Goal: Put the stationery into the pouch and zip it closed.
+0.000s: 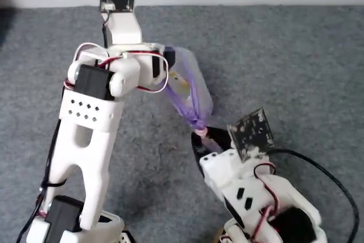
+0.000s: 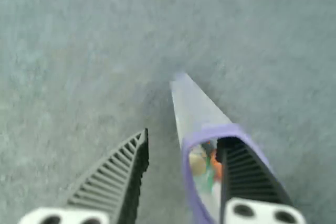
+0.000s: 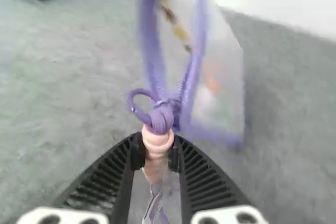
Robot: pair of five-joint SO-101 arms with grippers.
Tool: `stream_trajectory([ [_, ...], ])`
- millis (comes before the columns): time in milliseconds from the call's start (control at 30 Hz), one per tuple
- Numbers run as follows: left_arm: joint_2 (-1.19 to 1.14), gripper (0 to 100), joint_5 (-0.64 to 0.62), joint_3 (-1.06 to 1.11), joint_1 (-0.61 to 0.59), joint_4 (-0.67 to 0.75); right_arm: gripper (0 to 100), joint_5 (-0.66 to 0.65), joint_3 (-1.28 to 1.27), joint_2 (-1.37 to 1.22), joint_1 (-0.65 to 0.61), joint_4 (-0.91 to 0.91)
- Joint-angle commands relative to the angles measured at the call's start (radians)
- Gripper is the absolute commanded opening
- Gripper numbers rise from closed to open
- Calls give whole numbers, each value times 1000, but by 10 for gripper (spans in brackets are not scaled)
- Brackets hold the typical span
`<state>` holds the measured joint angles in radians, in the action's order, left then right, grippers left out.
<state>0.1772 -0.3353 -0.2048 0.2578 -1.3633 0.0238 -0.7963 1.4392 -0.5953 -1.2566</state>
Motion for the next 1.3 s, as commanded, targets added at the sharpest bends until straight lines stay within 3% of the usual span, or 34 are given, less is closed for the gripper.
stream_trajectory([
  [0,5,214,20,-99,64,51,8,-49,78,1,-36,-4],
  [200,-94,210,91,-143,265,86,8,-48,78,8,-27,-68],
  [467,-236,210,152,-305,460,72,8,-54,75,38,248,-170],
  [633,-270,209,224,-407,545,0,8,-109,12,127,309,-203],
  [767,-269,209,224,-483,529,-29,8,-117,-49,220,331,-202],
  [1033,-269,209,216,-605,308,-144,8,-110,-61,260,341,-196],
  [1267,-278,214,296,-608,230,-387,7,-115,-57,257,473,-143],
])
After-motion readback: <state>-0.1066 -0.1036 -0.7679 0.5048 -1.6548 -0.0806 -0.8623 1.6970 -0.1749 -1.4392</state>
